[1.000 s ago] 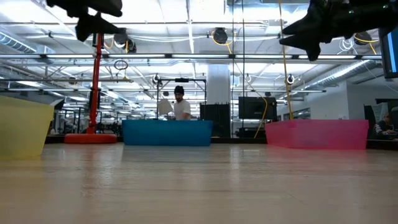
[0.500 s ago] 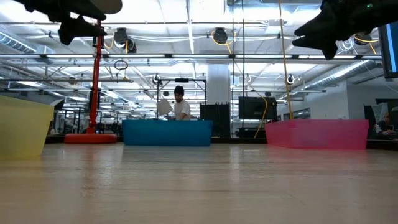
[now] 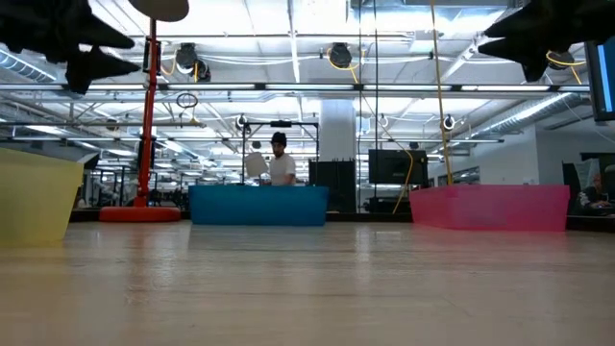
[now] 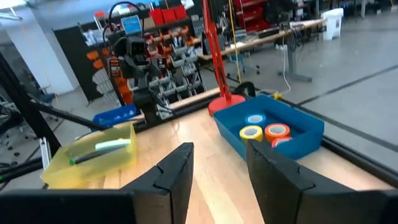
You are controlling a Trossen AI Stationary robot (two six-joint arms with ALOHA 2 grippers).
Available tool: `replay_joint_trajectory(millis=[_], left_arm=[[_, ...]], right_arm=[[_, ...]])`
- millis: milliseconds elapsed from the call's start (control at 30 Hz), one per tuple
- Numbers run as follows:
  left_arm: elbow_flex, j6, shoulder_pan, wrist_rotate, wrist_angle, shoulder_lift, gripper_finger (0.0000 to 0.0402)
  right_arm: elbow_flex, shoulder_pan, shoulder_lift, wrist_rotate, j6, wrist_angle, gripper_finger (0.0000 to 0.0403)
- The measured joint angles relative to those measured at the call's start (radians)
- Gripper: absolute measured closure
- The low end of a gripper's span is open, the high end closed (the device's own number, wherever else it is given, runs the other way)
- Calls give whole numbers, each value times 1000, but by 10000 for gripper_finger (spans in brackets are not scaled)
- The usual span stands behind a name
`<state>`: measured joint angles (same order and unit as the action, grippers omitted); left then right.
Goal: Pick and place Stapler, Stapler remover, tape
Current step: Return to Home Position
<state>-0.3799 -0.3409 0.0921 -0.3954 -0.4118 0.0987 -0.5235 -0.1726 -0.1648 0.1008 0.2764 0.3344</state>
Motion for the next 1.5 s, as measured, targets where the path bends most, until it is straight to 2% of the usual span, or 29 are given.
replay_joint_trajectory(millis=[167,333,467,600,700,833,1033,1167,1367,1500], left_arm=[[91,-2,0,0,6,-96,169],[108,-48,0,-1,-17,-76,169],[109,-131,0,1,-62,-72,169],[109,-74,0,1,-82,-75,169],[109,-12,-1,1,-45,-76,169],[109,39,-1,2,1,-76,169],[148,148,-2,108,163,-76,169],[235,127,-1,112,247,-76,169],[332,122,-1,110,408,-76,169],[363,122,-1,172,461,-74,169]], right_arm=[[74,0,-1,-1,35,-63,264],[184,0,0,-9,81,-145,264],[215,0,23,-23,80,-144,263],[216,0,84,-23,76,-67,263],[216,0,155,-21,76,-8,264],[206,-1,157,-19,63,20,264],[217,-4,162,13,50,15,264],[259,-4,162,29,81,2,264],[342,-4,162,29,86,-120,264],[369,-4,160,30,106,-130,263]])
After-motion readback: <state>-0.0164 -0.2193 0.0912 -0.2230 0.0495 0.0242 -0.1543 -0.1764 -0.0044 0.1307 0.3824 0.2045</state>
